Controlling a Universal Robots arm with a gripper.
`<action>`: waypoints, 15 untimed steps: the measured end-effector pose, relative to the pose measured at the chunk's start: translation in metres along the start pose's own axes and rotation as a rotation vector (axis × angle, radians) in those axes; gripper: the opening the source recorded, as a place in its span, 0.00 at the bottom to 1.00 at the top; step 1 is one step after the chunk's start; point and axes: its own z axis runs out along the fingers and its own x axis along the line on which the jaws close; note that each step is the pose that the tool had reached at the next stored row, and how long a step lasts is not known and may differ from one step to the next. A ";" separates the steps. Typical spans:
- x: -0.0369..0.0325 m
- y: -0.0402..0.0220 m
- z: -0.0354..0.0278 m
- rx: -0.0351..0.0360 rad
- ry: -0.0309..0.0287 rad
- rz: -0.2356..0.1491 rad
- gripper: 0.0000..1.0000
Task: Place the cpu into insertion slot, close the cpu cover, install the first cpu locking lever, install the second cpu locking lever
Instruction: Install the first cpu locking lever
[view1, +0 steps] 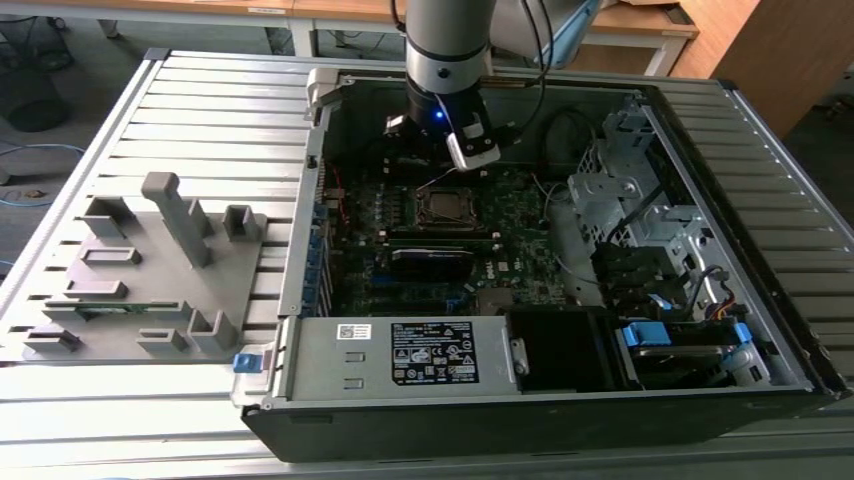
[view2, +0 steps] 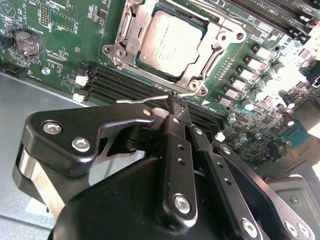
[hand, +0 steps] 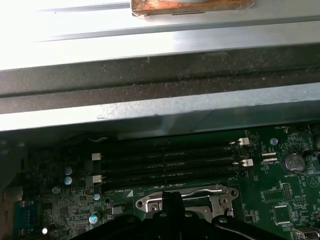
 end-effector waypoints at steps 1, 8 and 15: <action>0.0000 0.0000 0.0001 0.0001 -0.0008 0.000 0.11; 0.0007 0.0054 0.0020 -0.0002 -0.0013 0.001 0.11; -0.0009 0.0067 0.0052 0.0006 -0.0079 0.034 0.11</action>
